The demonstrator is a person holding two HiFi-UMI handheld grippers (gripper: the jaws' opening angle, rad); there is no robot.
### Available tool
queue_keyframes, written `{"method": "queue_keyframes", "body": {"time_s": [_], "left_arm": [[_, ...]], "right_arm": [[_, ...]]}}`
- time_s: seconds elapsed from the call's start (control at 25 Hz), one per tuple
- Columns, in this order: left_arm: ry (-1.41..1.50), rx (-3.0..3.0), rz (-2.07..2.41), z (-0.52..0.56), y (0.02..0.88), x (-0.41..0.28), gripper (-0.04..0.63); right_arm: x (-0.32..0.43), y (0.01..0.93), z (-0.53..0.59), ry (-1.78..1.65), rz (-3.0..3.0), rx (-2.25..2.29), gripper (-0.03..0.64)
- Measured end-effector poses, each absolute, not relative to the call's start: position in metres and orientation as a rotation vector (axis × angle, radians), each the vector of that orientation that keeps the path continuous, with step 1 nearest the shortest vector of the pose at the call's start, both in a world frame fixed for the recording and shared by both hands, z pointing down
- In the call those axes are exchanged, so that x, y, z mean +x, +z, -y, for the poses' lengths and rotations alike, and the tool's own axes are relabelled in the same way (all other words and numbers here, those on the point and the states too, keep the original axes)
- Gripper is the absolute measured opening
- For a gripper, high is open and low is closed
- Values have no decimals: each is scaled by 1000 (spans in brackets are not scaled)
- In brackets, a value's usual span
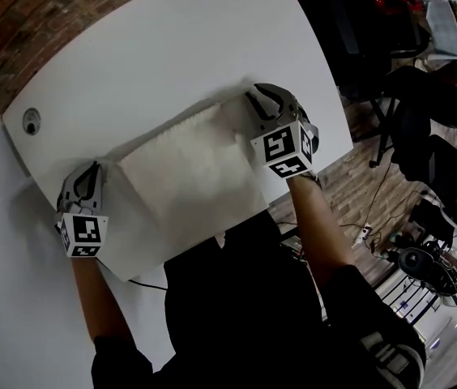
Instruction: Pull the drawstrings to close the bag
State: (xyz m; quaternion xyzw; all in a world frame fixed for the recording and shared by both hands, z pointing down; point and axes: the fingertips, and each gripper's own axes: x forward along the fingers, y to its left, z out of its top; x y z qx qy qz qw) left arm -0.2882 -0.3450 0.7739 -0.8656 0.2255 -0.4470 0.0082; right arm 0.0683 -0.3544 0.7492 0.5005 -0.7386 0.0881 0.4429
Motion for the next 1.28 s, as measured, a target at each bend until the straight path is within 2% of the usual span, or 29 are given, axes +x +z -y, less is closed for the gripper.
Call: {"method": "queue_keyframes", "body": {"time_s": [0.36, 0.76, 1.0, 1.28], "left_arm": [[-1401, -2709, -685, 342, 774, -287, 21], [-1363, -2751, -725, 348, 767, -280, 21], [-1374, -2727, -802, 354, 765, -287, 20], [-1319, -2676, -1034, 350, 761, -283, 20]], "right_arm": [[76, 759, 347, 254, 1803, 1197, 60], [84, 765, 347, 511, 1863, 1271, 14], [76, 755, 356, 248, 1790, 1207, 14], [86, 717, 361, 36, 1841, 1347, 12]]}}
